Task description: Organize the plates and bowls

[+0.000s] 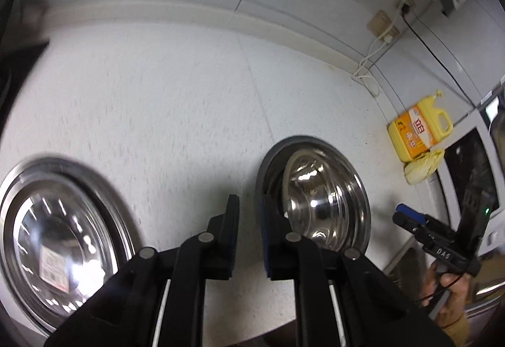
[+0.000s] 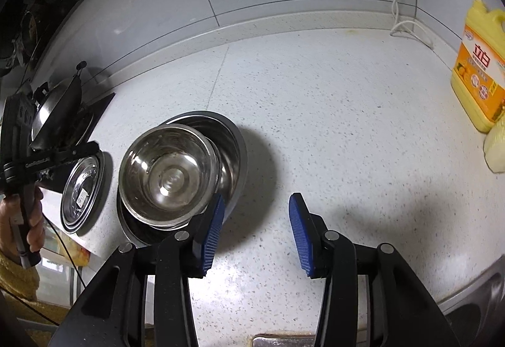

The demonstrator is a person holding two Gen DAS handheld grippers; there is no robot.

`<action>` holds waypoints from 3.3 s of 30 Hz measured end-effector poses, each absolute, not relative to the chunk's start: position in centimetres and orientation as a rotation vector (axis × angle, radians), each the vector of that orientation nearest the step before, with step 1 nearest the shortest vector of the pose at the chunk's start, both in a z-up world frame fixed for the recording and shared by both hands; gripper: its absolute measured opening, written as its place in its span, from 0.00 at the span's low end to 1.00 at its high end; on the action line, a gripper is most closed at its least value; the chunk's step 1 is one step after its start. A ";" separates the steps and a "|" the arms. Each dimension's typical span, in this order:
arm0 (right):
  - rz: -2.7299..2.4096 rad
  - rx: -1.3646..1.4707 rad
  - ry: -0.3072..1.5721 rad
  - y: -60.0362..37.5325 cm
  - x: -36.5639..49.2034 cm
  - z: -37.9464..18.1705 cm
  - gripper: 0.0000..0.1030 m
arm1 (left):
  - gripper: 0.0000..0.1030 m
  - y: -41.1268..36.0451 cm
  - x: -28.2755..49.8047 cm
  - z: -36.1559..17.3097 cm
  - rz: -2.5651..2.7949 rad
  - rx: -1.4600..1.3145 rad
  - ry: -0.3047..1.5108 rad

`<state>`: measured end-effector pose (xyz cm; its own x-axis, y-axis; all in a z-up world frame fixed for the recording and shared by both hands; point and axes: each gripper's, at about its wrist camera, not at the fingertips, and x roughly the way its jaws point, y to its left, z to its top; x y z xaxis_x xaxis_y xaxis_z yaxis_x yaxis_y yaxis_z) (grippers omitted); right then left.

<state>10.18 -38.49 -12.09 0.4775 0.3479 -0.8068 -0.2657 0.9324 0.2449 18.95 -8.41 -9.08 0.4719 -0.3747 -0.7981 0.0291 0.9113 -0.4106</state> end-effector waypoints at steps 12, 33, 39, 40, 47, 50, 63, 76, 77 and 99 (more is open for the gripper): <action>0.397 0.080 1.061 -36.9 11.6 -13.5 0.39 | 0.12 -8.4 20.1 -14.4 -0.348 -0.613 1.172; 0.468 0.122 1.228 -34.9 15.4 -17.2 0.14 | 0.08 -9.8 22.3 -16.4 -0.410 -0.655 1.205; 0.456 0.153 1.218 -35.1 15.3 -16.5 0.13 | 0.08 -9.2 22.2 -16.0 -0.417 -0.658 1.194; 0.453 0.150 1.217 -35.0 15.2 -16.3 0.13 | 0.08 -9.0 22.2 -15.7 -0.420 -0.658 1.187; 0.458 0.133 1.183 -33.8 14.9 -13.7 0.13 | 0.08 -5.6 20.1 -12.3 -0.409 -0.664 1.103; 0.498 0.122 1.158 -31.4 14.2 -12.2 0.13 | 0.08 -2.4 16.6 -10.7 -0.372 -0.680 1.061; 0.748 0.037 1.202 -13.9 9.1 -13.3 0.13 | 0.07 12.3 1.0 -12.4 -0.137 -0.701 1.041; 0.659 0.024 1.276 -9.3 8.9 -16.9 0.15 | 0.09 15.6 0.6 -16.6 -0.072 -0.579 1.073; 0.653 0.017 1.267 -9.0 8.8 -16.8 0.15 | 0.09 15.4 0.6 -16.3 -0.071 -0.555 1.064; 0.275 -0.081 0.634 -16.9 -3.7 -5.1 0.88 | 0.11 11.7 -12.7 -5.2 0.128 -0.096 0.621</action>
